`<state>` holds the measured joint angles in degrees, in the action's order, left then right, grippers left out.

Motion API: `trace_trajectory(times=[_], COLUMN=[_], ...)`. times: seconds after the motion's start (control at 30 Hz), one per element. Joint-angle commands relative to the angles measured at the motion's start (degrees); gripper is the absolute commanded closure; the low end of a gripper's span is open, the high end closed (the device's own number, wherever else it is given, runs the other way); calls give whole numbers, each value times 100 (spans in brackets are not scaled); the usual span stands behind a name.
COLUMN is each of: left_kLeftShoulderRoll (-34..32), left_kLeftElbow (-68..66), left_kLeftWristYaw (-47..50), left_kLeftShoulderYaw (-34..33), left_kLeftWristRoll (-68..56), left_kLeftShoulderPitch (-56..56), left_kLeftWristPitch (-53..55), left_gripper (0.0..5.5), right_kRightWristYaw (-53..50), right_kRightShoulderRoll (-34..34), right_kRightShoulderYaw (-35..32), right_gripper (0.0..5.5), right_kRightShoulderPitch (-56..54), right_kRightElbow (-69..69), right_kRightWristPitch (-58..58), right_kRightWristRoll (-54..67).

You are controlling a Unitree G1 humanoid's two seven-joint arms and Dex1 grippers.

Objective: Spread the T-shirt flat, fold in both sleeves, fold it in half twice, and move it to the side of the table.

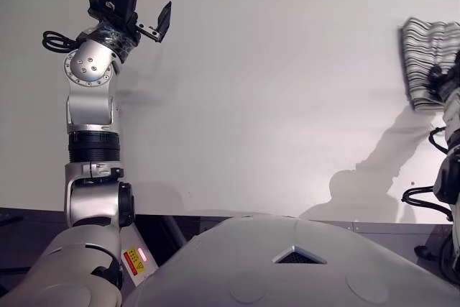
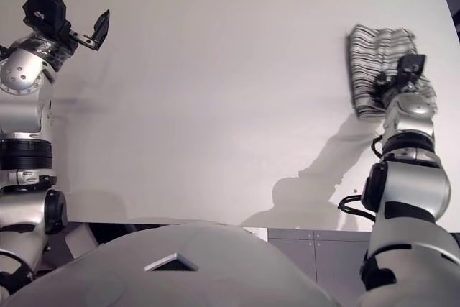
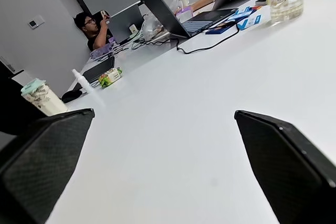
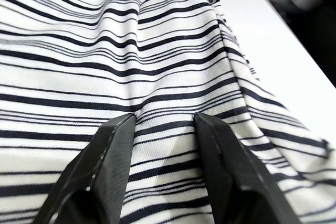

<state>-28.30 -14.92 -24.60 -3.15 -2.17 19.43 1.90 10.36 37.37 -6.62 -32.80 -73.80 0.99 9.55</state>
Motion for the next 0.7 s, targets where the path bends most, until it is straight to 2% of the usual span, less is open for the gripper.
trace_trajectory(times=[0.03, 0.1, 0.13, 0.17, 0.23, 0.3, 0.4, 0.5, 0.7], left_kLeftShoulderRoll=[145, 261, 357, 519, 1025, 1564, 2036, 2233, 2451], left_kLeftElbow=[377, 871, 1320, 1927, 3100, 3558, 3261, 2913, 2421], left_kLeftWristYaw=[81, 206, 305, 482, 970, 1365, 1611, 1660, 1940], left_kLeftShoulderYaw=[39, -51, -124, -225, -321, -86, 291, 557, 580], left_kLeftWristRoll=[2, -90, -196, -345, -607, -555, -315, -129, 99], left_kLeftShoulderPitch=[-104, -220, -330, -498, -1019, -1818, -2480, -2520, -2374], left_kLeftWristPitch=[164, 277, 382, 571, 924, 811, 396, 171, -137], left_gripper=[56, 56, 56, 56, 56, 56, 56, 56, 56], right_kRightWristYaw=[25, -372, -609, -804, -985, -1047, -987, -1045, -1131], right_kRightShoulderRoll=[-483, -376, -343, -469, -1068, -1833, -2544, -2863, -3108], right_kRightShoulderYaw=[-147, -186, -233, -252, 0, 736, 1405, 1480, 1407], right_gripper=[347, 347, 347, 347, 347, 347, 347, 347, 347], right_kRightShoulderPitch=[235, 79, 108, 320, 1017, 1771, 2443, 2683, 2726], right_kRightElbow=[-120, 259, 879, 2090, 4782, 6373, 6818, 6870, 6917], right_kRightWristPitch=[-125, 824, 1444, 1878, 1911, 1478, 1103, 767, 445], right_kRightWristRoll=[-54, -224, -309, -386, -405, -365, -348, -405, -764])
